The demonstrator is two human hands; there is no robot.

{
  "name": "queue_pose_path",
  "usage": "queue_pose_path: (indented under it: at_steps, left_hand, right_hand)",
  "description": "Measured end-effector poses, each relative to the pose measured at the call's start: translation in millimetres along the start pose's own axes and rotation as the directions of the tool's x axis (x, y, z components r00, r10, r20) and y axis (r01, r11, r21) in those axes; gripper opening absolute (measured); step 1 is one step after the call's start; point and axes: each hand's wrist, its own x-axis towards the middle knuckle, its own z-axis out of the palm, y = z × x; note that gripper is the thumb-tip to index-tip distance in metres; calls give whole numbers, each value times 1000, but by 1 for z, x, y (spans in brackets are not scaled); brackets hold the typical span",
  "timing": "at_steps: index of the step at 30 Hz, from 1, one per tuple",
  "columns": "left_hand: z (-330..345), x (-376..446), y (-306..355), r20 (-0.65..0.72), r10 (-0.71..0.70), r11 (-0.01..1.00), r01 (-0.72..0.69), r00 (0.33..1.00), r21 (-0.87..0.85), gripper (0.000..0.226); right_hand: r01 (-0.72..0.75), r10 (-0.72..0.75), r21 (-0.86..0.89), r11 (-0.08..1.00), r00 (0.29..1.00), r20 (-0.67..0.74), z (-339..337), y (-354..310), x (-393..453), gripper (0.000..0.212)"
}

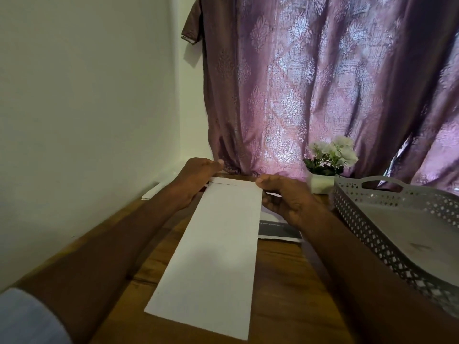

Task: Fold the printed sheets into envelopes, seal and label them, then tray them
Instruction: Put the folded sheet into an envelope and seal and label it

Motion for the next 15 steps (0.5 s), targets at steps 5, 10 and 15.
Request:
queue_pose_path:
  at_steps: [5,10,15]
  left_hand:
    - [-3,-12,9,244,-120,978,73,962,194,46]
    - [-17,-15,8,432,-154,987,160,889,23,26]
    - [-20,-10,4,412,-174,980,199,895,-18,43]
  right_hand:
    - [-8,12,-52,999,997,80,8,5,0,14]
    - [19,-16,-47,999,997,79,10,3,-2,13]
    - [32,-32,-3,999,999,36,6,0,-4,24]
